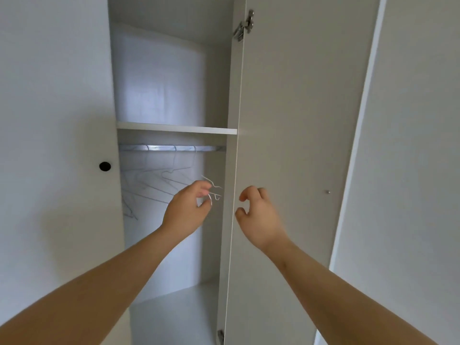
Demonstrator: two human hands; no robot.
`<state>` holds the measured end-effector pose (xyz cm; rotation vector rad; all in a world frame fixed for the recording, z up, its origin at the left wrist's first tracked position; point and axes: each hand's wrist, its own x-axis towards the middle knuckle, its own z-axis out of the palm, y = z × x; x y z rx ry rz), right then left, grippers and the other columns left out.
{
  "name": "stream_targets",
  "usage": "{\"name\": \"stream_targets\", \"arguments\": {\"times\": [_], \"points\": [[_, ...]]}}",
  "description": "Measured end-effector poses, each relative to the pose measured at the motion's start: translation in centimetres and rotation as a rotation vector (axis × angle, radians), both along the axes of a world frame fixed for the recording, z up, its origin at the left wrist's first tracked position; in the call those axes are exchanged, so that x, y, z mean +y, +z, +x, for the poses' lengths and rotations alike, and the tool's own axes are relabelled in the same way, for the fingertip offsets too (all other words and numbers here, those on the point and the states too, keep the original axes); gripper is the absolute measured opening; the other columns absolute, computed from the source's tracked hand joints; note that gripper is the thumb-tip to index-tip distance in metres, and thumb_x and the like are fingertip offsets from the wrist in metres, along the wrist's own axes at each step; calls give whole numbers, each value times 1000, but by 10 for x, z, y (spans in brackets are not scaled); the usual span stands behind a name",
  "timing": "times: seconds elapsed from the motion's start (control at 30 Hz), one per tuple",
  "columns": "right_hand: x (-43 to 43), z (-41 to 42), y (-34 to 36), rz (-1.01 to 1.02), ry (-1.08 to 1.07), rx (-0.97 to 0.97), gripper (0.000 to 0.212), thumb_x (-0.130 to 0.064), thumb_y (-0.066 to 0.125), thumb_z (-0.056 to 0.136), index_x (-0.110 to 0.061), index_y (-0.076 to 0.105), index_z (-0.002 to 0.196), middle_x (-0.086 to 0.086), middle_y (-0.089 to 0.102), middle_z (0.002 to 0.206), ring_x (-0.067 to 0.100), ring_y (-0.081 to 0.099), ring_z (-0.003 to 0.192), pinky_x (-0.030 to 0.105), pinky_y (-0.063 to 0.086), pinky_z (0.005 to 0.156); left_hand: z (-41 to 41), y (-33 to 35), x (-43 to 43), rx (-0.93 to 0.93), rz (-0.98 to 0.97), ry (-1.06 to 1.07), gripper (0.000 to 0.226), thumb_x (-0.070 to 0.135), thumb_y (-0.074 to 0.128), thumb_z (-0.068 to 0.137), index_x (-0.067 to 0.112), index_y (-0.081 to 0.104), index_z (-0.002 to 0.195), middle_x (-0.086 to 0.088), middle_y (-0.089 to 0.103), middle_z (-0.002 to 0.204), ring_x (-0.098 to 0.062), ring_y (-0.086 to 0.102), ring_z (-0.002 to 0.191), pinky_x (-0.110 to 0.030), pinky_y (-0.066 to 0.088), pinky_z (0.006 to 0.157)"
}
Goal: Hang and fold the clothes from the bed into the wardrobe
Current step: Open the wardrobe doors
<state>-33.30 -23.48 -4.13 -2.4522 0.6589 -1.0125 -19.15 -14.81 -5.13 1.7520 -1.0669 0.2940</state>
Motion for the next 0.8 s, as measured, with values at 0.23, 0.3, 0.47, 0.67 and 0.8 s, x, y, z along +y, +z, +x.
{"name": "stream_targets", "arguments": {"times": [0.23, 0.3, 0.47, 0.67, 0.8], "points": [[33, 101, 2, -23, 136, 20, 21, -14, 48, 89, -15, 47, 109, -6, 36, 111, 20, 46, 73, 28, 38, 66, 83, 0, 55, -43, 1, 228, 24, 8, 57, 85, 17, 64, 106, 3, 60, 99, -10, 53, 86, -23, 40, 77], [43, 132, 1, -16, 164, 25, 21, -14, 48, 89, -15, 48, 109, -7, 37, 111, 21, 50, 72, 30, 43, 68, 111, 1, 70, -66, -3, 292, 23, 7, 57, 85, 15, 65, 104, 0, 59, 102, -14, 55, 86, -24, 40, 76], [58, 204, -3, -31, 197, 59, 22, -16, 48, 90, -17, 48, 111, -3, 44, 121, 18, 49, 68, 25, 34, 64, 179, 5, 95, -149, 56, 426, 22, 9, 57, 86, 13, 65, 105, -5, 57, 113, -24, 59, 96, -33, 47, 78], [64, 261, -5, 11, 194, 82, 24, -15, 46, 92, -15, 47, 115, -1, 43, 122, 18, 48, 63, 26, 41, 65, 240, 12, 99, -275, 232, 589, 43, 18, 55, 87, 17, 49, 129, -3, 49, 127, -25, 46, 111, -29, 41, 75], [63, 280, -10, 35, 161, 76, 28, -15, 46, 92, -16, 45, 119, -1, 43, 126, 19, 51, 69, 25, 38, 64, 261, 13, 89, -304, 269, 609, 36, 19, 53, 88, 16, 50, 123, -8, 49, 118, -26, 42, 106, -29, 37, 72]]}}
